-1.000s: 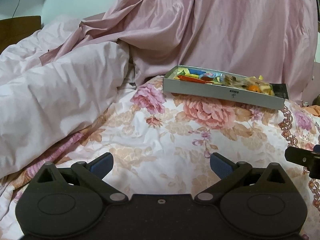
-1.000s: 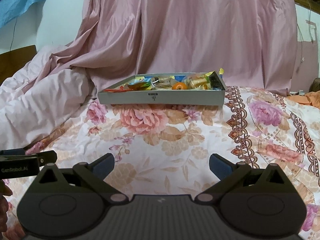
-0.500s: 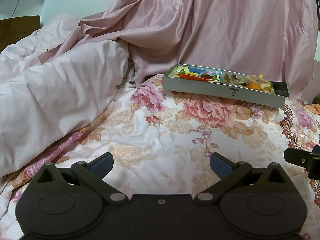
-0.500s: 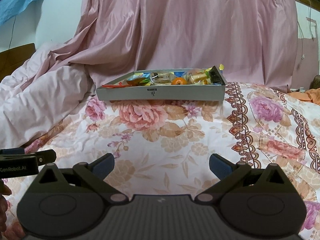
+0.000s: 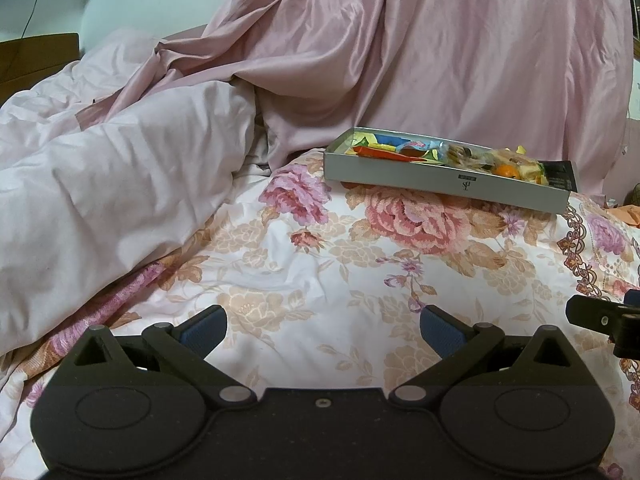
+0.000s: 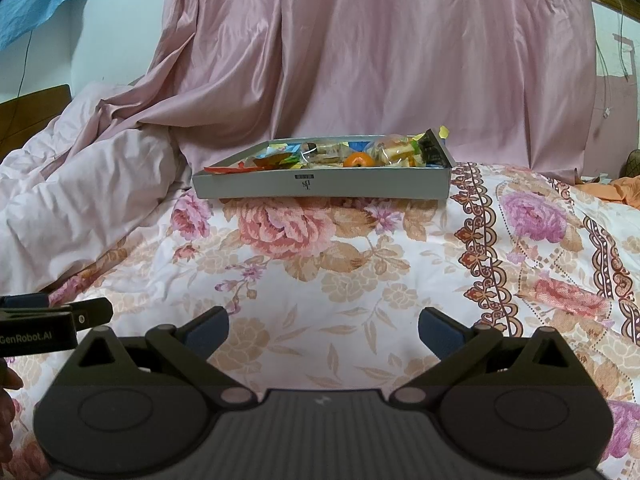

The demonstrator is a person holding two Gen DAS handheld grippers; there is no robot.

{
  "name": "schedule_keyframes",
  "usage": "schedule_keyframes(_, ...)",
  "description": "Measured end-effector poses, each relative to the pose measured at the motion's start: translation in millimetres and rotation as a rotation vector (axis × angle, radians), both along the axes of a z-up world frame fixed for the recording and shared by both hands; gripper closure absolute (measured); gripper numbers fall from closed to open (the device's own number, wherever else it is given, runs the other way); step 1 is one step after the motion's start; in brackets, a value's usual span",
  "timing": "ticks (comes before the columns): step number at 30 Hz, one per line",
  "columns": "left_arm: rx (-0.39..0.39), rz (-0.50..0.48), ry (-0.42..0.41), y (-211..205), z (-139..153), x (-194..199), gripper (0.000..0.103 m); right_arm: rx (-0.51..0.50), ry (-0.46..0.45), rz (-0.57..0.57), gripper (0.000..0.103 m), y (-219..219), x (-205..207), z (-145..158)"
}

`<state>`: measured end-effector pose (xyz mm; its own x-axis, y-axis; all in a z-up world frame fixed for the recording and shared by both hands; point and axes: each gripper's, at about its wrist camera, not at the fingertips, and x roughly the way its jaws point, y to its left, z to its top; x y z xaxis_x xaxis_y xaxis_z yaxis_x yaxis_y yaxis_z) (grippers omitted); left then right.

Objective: Organize snacks

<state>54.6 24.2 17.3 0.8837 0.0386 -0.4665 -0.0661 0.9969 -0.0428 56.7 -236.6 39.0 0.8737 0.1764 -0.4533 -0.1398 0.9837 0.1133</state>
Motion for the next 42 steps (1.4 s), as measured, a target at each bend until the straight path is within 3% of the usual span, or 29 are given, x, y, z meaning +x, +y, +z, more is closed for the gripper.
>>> schedule_keyframes(25, 0.001, -0.001, 0.0, -0.2, 0.3, -0.3, 0.001, -0.002, 0.004, 0.0, 0.0, 0.2, -0.1, 0.9)
schedule_keyframes(33, 0.029, 0.002, 0.039, -4.4, -0.5, 1.4, 0.001, -0.002, 0.005, 0.0, 0.0, 0.1, -0.5, 0.9)
schedule_keyframes(42, -0.015, 0.011, 0.079, 1.4, -4.1, 4.5, 0.001, -0.005, 0.008, 0.002, 0.0, 1.6, -3.3, -3.0)
